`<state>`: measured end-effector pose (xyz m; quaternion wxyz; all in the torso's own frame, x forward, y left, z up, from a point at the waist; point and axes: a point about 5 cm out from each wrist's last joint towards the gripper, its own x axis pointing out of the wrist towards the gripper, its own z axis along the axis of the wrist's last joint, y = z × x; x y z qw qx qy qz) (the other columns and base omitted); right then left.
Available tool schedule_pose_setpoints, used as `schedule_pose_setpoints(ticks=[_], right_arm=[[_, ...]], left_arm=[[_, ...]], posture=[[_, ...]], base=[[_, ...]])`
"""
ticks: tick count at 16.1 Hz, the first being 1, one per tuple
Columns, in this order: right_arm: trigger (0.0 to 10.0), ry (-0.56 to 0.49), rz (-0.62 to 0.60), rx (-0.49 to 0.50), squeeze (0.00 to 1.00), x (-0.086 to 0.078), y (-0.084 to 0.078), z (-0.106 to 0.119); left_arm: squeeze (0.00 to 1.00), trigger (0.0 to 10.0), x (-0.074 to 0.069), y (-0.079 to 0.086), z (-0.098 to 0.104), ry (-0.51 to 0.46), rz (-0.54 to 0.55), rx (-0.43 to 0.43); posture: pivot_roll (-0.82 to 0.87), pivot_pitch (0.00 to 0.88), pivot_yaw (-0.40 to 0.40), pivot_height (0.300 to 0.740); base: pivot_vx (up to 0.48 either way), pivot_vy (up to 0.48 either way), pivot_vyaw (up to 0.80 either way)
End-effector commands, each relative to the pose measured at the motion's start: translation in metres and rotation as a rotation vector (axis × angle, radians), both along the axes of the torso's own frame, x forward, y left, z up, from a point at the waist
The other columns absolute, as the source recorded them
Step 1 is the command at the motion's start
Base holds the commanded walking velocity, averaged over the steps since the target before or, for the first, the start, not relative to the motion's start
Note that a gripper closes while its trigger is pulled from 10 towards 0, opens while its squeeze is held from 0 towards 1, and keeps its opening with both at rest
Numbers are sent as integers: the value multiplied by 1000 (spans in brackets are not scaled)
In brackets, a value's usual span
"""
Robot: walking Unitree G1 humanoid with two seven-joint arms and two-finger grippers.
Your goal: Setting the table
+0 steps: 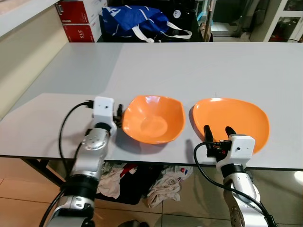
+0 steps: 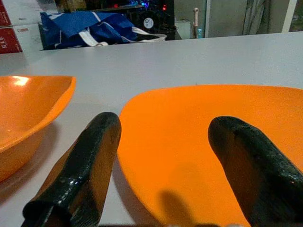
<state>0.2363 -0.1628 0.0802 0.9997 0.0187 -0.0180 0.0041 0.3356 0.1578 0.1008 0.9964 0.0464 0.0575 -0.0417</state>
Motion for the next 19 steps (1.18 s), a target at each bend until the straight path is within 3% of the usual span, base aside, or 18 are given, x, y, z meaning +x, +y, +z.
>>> schedule_pose_setpoints(ticks=[1, 15, 19], right_arm=[[10000, -6, -6, -9, 0, -2, -1, 2], [10000, 5, 2, -11, 0, -4, 1, 0], [10000, 7, 5, -12, 0, -4, 0, -1]], left_arm=[[0, 10000, 2, -4, 1, -9, -21, -12], [0, 10000, -5, -23, -1, -23, -134, -81], [0, 10000, -1, 1, 8, -89, -36, 43]], posture=[[-80, 0, 89, 740], [-76, 0, 90, 740], [-70, 0, 87, 740]], base=[[0, 0, 0], [0, 0, 0], [0, 0, 0]])
